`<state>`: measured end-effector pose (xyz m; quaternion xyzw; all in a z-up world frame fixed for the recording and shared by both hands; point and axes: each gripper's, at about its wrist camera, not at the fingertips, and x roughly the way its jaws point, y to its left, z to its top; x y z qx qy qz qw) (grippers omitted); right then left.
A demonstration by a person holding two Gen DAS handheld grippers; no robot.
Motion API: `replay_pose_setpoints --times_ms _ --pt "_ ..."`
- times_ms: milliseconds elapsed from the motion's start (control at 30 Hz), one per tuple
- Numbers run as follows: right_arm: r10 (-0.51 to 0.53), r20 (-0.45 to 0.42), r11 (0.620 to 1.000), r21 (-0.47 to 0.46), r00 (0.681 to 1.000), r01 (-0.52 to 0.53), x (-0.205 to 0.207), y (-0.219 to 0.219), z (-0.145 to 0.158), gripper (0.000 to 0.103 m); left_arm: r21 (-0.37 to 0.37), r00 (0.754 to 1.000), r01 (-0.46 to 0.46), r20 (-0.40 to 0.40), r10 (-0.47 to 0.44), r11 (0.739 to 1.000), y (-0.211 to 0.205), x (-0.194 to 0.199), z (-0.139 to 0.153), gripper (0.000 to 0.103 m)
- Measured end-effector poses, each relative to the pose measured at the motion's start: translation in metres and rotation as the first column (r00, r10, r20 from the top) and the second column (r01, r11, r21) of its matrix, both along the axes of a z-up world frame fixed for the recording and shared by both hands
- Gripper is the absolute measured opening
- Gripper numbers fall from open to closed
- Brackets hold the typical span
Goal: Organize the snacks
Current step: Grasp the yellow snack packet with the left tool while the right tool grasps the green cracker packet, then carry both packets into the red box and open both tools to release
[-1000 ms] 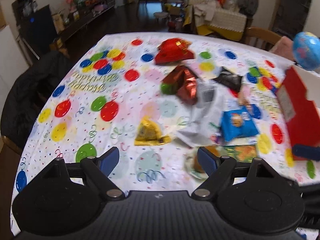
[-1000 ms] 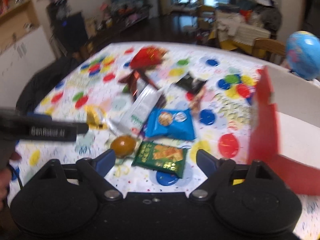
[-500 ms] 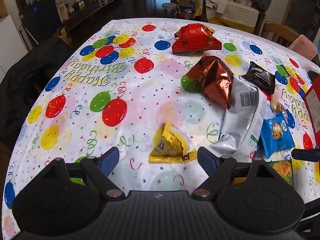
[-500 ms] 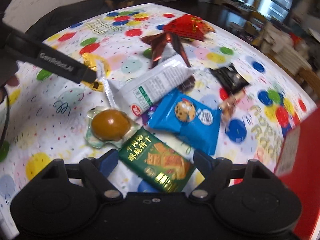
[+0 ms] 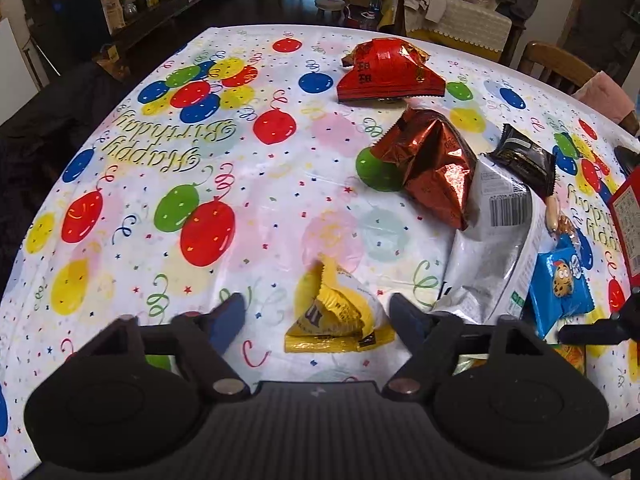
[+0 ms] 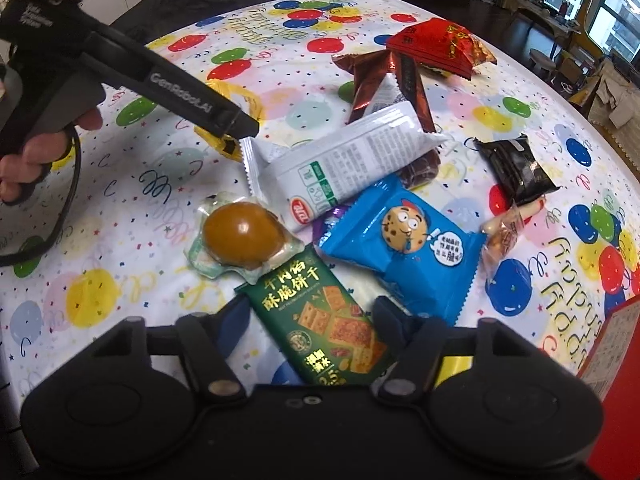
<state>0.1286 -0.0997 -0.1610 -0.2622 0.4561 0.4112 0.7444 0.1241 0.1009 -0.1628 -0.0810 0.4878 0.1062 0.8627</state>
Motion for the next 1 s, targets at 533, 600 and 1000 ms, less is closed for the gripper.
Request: replay_pose_setpoints --times_ms 533,600,1000 --pt "-0.384 0.033 0.921 0.09 0.923 0.379 -0.037 -0.023 0.011 0.049 -0.012 0.998 -0.059 -0.001 0.059 0.998 0.007 -0.015 0.01 0.034" --pt "-0.422 0.037 0.903 0.106 0.906 0.417 -0.041 -0.03 0.016 0.049 -0.007 0.999 -0.051 0.002 0.051 0.999 0.004 -0.02 0.017 0.034" --pt "-0.565 0.119 0.817 0.223 0.817 0.532 -0.058 -0.066 0.083 0.049 -0.006 0.995 0.053 0.088 -0.052 0.999 -0.036 -0.033 0.081 0.034"
